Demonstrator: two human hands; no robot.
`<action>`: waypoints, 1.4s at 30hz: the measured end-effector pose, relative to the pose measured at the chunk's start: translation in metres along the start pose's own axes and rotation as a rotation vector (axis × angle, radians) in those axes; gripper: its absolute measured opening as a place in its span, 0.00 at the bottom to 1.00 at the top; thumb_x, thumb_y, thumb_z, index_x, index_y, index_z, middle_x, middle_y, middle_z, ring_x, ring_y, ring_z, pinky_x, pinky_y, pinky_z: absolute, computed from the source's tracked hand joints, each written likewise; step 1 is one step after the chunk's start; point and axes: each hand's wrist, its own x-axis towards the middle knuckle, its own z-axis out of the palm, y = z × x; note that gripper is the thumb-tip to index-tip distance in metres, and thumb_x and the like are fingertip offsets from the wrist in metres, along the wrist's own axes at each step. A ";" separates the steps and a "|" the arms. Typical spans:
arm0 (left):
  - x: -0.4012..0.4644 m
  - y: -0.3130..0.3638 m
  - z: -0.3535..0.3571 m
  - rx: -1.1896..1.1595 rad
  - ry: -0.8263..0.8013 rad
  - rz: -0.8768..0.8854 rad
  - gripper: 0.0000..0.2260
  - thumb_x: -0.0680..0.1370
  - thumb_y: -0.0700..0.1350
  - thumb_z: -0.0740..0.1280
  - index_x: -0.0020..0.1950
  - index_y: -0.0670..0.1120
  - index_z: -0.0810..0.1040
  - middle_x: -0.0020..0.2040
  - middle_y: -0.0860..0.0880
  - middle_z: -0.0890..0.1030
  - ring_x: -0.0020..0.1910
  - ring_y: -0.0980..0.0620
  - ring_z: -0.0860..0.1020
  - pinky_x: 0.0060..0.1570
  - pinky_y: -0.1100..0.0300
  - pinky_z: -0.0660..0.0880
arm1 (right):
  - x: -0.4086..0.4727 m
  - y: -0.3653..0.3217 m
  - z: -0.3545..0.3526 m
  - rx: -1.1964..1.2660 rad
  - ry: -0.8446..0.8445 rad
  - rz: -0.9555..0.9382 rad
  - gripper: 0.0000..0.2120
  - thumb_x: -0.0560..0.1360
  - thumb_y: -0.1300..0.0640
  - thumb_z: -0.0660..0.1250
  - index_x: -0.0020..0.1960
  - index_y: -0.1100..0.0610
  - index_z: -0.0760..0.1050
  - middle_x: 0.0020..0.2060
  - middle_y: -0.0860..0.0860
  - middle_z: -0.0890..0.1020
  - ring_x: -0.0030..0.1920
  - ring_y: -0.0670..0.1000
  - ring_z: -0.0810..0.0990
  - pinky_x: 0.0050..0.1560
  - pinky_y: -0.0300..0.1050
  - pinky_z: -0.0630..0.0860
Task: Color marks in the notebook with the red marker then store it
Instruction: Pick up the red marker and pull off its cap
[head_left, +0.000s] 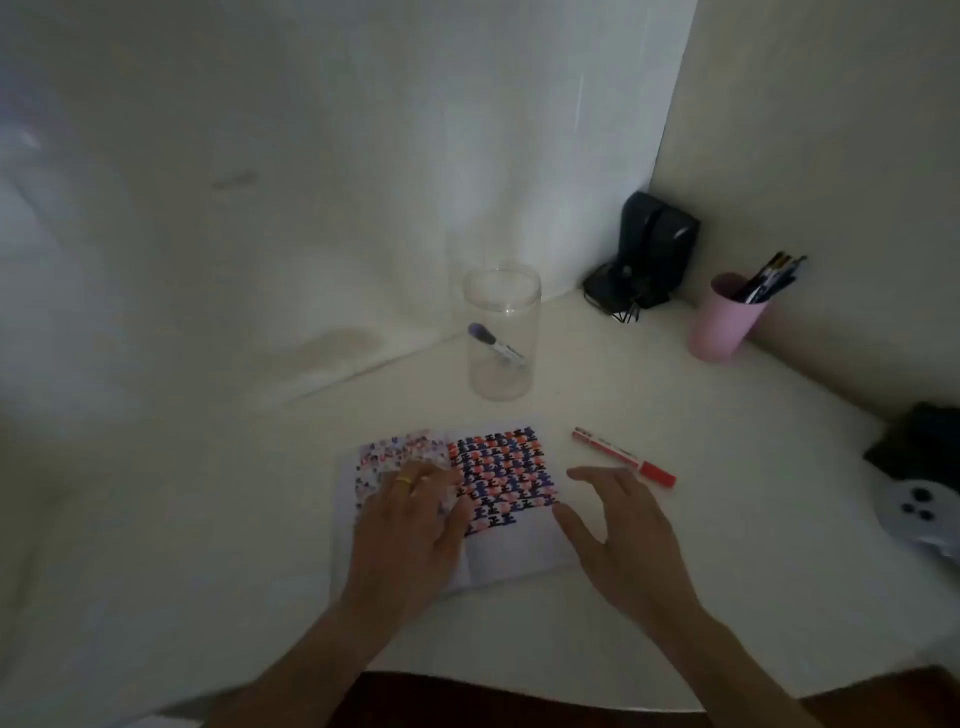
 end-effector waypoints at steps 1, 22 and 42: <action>-0.003 -0.001 0.008 0.017 0.001 0.016 0.15 0.78 0.57 0.60 0.56 0.51 0.79 0.56 0.48 0.79 0.56 0.45 0.77 0.50 0.49 0.76 | -0.002 0.006 0.008 0.003 0.005 -0.009 0.19 0.78 0.45 0.67 0.67 0.48 0.76 0.63 0.49 0.78 0.63 0.52 0.77 0.59 0.45 0.73; -0.049 0.006 0.049 0.254 0.192 0.023 0.20 0.76 0.63 0.59 0.59 0.52 0.79 0.59 0.46 0.79 0.58 0.42 0.75 0.54 0.47 0.72 | -0.038 0.023 0.047 -0.297 0.171 -0.123 0.18 0.79 0.46 0.57 0.58 0.55 0.79 0.55 0.53 0.80 0.56 0.55 0.75 0.57 0.50 0.74; -0.032 -0.009 0.055 0.222 0.143 0.165 0.15 0.77 0.60 0.57 0.55 0.55 0.76 0.64 0.49 0.75 0.63 0.46 0.72 0.54 0.46 0.73 | 0.036 0.056 0.021 -0.617 0.193 0.047 0.18 0.80 0.56 0.58 0.68 0.56 0.73 0.61 0.56 0.79 0.59 0.59 0.77 0.57 0.53 0.75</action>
